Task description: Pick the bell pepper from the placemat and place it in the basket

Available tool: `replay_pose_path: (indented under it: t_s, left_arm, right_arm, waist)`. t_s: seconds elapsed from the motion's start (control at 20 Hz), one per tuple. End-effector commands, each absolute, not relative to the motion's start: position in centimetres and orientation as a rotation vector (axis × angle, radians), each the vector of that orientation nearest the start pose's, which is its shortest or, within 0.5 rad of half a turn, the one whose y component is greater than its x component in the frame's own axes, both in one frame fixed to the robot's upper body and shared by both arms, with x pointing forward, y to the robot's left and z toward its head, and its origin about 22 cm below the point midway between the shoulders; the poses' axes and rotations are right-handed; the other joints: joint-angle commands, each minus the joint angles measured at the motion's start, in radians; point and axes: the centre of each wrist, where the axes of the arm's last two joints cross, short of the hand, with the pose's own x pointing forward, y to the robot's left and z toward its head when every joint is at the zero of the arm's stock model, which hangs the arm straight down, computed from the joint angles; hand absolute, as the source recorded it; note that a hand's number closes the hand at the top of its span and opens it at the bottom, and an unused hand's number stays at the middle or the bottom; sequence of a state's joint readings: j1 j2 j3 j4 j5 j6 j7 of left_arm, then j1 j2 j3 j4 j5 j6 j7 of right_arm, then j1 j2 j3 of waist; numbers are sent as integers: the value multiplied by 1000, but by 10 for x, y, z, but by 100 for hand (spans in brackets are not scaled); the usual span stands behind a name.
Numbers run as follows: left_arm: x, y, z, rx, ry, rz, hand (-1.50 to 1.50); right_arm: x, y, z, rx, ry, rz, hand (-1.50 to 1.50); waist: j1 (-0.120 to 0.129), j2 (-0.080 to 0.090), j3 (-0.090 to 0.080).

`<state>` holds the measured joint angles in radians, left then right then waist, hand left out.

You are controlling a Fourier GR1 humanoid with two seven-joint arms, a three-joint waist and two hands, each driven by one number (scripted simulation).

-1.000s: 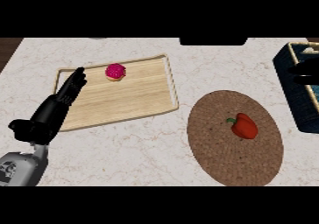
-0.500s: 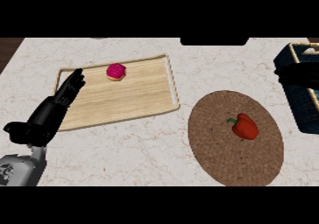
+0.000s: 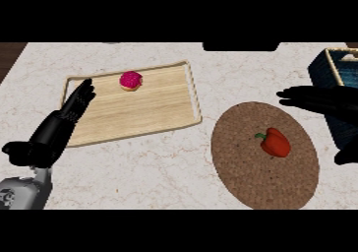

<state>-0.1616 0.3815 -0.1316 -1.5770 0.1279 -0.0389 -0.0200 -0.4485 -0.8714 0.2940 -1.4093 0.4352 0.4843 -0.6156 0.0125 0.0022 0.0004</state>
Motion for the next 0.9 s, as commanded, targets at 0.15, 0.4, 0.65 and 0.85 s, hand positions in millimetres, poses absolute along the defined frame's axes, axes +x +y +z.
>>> replay_pose_path:
  t_s: [0.15,0.4,0.65,0.85]
  left_arm:
    - [282,261,67,29,-1686,-386,0]
    - [270,265,63,31,-1688,-381,0]
    - [276,249,66,19,-1677,-392,0]
    - [276,278,75,33,-1681,-399,0]
  right_arm:
    - [347,-327,121,-120,-1626,1760,-150]
    - [339,-321,124,-110,-1661,1741,-150]
    - [329,-324,115,-11,-1657,1750,-150]
    - [324,-320,111,-28,-1649,1770,-150]
  waist:
    - [-1,0,0]
    - [-7,-2,0]
    - [-11,-3,0]
    - [-9,-3,0]
